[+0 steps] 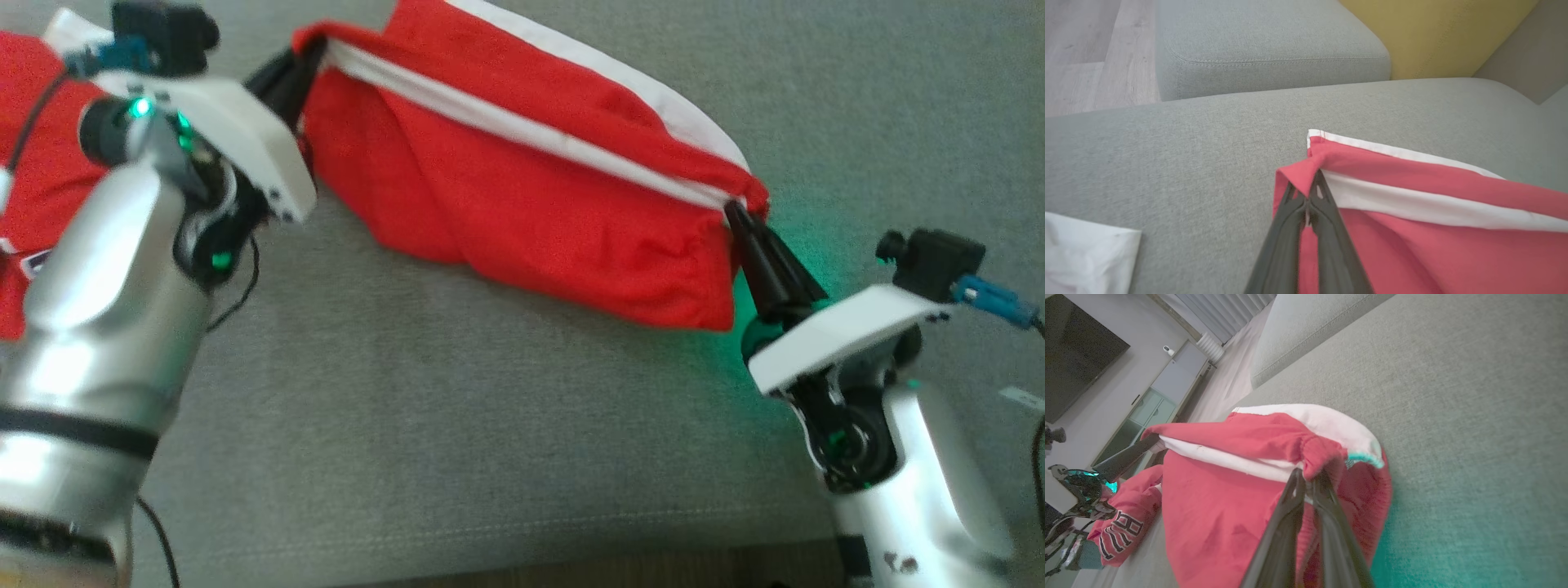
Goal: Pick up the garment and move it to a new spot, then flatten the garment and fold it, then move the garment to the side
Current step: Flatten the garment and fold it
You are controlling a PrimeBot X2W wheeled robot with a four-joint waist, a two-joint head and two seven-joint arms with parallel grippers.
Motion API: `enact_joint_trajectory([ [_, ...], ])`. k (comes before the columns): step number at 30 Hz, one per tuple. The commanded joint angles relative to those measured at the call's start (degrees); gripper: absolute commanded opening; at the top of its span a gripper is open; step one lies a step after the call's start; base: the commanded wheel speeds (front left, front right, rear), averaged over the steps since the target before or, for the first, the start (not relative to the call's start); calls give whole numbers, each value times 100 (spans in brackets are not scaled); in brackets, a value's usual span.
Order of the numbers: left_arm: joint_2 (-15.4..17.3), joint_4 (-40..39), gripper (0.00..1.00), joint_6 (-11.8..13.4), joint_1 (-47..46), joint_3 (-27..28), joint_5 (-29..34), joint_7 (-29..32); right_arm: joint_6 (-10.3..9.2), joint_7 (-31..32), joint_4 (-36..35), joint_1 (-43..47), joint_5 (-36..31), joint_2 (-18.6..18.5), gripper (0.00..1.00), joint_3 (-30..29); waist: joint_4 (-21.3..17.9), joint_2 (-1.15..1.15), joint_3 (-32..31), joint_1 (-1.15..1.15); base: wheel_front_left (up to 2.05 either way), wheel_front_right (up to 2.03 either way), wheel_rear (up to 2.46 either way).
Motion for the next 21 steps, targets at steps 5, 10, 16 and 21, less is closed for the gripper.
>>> enact_joint_trajectory([
  [5, -8, 828, 0, 7, -950, 20, -129, -267, 43, -390, 126, -437, 342, -25, 0, 356, -348, 0, 350, 0, 0, 0, 0],
  [10, -143, 1655, 0, 7, -1564, -291, -252, -557, 43, -751, 419, -758, 665, -25, 0, 663, -624, 0, 559, 0, 0, 0, 0],
  [16, -209, 2093, 25, 7, -1828, -713, -439, -645, 43, -1035, 574, -936, 719, -25, 100, 927, -765, 0, 666, 0, 0, 0, 0],
  [21, -264, 2282, 100, 7, -1908, -890, -618, -994, 43, -1420, 475, -921, -19, -25, 100, 844, -673, 0, 662, 0, 0, 0, 0],
])
